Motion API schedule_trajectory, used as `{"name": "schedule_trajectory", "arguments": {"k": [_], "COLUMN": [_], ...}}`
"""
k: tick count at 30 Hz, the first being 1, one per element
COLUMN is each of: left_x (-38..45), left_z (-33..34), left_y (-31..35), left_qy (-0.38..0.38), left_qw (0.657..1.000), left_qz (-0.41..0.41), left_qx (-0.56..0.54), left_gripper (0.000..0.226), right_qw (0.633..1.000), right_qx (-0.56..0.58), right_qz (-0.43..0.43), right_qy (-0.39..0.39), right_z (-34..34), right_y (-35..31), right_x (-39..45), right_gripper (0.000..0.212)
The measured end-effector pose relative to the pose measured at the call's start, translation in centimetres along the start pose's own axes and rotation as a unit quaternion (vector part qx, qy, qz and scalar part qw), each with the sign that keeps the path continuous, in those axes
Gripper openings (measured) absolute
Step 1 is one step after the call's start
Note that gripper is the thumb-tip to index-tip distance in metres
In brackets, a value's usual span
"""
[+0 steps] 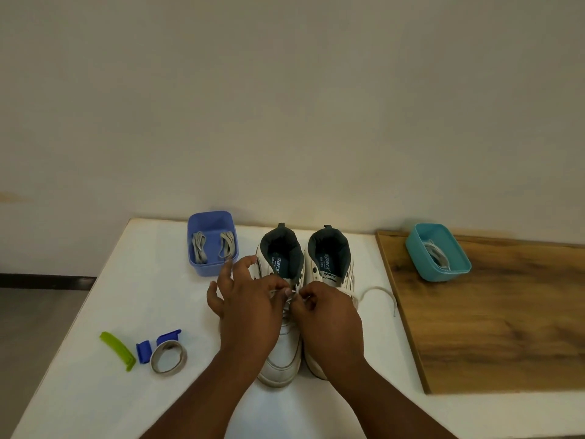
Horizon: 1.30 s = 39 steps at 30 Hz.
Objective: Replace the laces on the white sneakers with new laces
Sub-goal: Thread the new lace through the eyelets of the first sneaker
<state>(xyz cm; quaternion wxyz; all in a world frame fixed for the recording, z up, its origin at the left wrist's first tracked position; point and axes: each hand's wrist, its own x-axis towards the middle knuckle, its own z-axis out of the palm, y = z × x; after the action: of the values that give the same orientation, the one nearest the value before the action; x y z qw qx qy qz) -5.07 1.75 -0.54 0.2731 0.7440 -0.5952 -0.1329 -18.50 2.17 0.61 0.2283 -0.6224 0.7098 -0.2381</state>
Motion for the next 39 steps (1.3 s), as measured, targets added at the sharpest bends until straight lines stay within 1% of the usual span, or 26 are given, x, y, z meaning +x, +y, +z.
{"name": "schedule_trajectory", "arguments": {"k": [6, 9, 12, 14, 17, 21, 22, 23, 25, 26, 27, 29, 30, 31, 32, 33, 34, 35, 36, 37, 38, 39], "left_x": [-0.1, -0.1, 0.1, 0.2, 0.1, 0.1, 0.1, 0.1, 0.3, 0.3, 0.3, 0.3, 0.2, 0.1, 0.1, 0.1, 0.1, 0.1, 0.1, 0.1, 0.2, 0.2], "left_z": [0.2, 0.3, 0.6, 0.6, 0.6, 0.1, -0.1, -0.4, -0.8, -1.1, -1.4, -1.9, -2.1, -2.2, -2.3, -2.3, -2.3, -2.3, -2.3, -2.2, -2.2, -2.1], "left_y": [0.6, 1.0, 0.8, 0.7, 0.7, 0.8, 0.7, 0.6, 0.1, -0.1, -0.2, -0.2, -0.1, -0.2, -0.2, -0.2, -0.3, -0.3, -0.3, -0.2, -0.1, -0.1], "left_qy": [-0.011, -0.007, -0.016, -0.022, -0.030, -0.059, -0.072, -0.088, -0.109, -0.112, -0.114, -0.120, -0.124, -0.127, -0.129, -0.130, -0.131, -0.132, -0.134, -0.135, -0.134, -0.133], "left_qw": [0.999, 0.998, 0.999, 0.999, 0.999, 0.998, 0.997, 0.996, 0.993, 0.991, 0.991, 0.989, 0.989, 0.988, 0.987, 0.987, 0.987, 0.987, 0.987, 0.987, 0.987, 0.987], "left_qz": [-0.028, -0.036, -0.031, -0.028, -0.022, -0.014, -0.007, 0.003, 0.030, 0.041, 0.048, 0.053, 0.055, 0.056, 0.058, 0.060, 0.061, 0.060, 0.057, 0.054, 0.052, 0.050], "left_qx": [-0.026, -0.043, -0.035, -0.029, -0.020, -0.020, -0.011, 0.004, 0.040, 0.053, 0.059, 0.065, 0.067, 0.070, 0.071, 0.070, 0.067, 0.065, 0.065, 0.066, 0.067, 0.067], "left_gripper": [0.010, 0.009, 0.009, 0.008, 0.008, 0.016, 0.019, 0.023, 0.031, 0.033, 0.034, 0.036, 0.038, 0.040, 0.042, 0.044, 0.045, 0.047, 0.048, 0.050, 0.052, 0.055], "right_qw": [1.000, 0.999, 0.999, 0.999, 0.999, 0.995, 0.996, 0.998, 0.993, 0.978, 0.951, 0.871, 0.832, 0.806, 0.803, 0.830, 0.878, 0.931, 0.968, 0.980, 0.979, 0.977], "right_qx": [0.025, 0.029, 0.027, 0.024, -0.011, -0.071, -0.064, -0.034, 0.095, 0.179, 0.268, 0.422, 0.471, 0.501, 0.499, 0.455, 0.370, 0.256, 0.127, 0.006, -0.079, -0.132], "right_qz": [-0.016, -0.023, -0.029, -0.037, -0.051, -0.070, -0.069, -0.058, -0.012, 0.017, 0.043, 0.055, 0.040, 0.015, -0.019, -0.054, -0.087, -0.115, -0.141, -0.163, -0.170, -0.159], "right_qy": [0.004, 0.004, -0.004, 0.005, 0.009, -0.005, 0.002, 0.015, 0.064, 0.101, 0.146, 0.247, 0.289, 0.315, 0.324, 0.319, 0.291, 0.233, 0.166, 0.116, 0.082, 0.053], "right_z": [0.0, 0.1, 0.0, -0.1, -0.1, -0.2, -0.4, -0.6, -1.5, -2.2, -3.2, -5.4, -6.5, -7.2, -7.6, -7.6, -7.1, -6.1, -4.9, -3.7, -2.7, -2.1], "right_y": [0.2, 0.3, 0.6, 0.9, 1.2, 1.2, 1.1, 0.9, 0.4, 0.0, -0.4, -1.2, -1.6, -1.9, -2.1, -2.0, -1.8, -1.3, -0.8, -0.1, 0.3, 0.6], "right_x": [0.0, 0.0, 0.3, 0.5, 0.8, 0.7, 0.7, 0.7, 0.9, 1.0, 1.1, 1.5, 1.6, 1.7, 1.8, 1.8, 1.7, 1.5, 1.3, 1.0, 0.7, 0.7], "right_gripper": [0.015, 0.016, 0.021, 0.023, 0.022, 0.023, 0.022, 0.020, 0.021, 0.021, 0.021, 0.021, 0.020, 0.016, 0.010, 0.011, 0.019, 0.028, 0.033, 0.033, 0.030, 0.025]}}
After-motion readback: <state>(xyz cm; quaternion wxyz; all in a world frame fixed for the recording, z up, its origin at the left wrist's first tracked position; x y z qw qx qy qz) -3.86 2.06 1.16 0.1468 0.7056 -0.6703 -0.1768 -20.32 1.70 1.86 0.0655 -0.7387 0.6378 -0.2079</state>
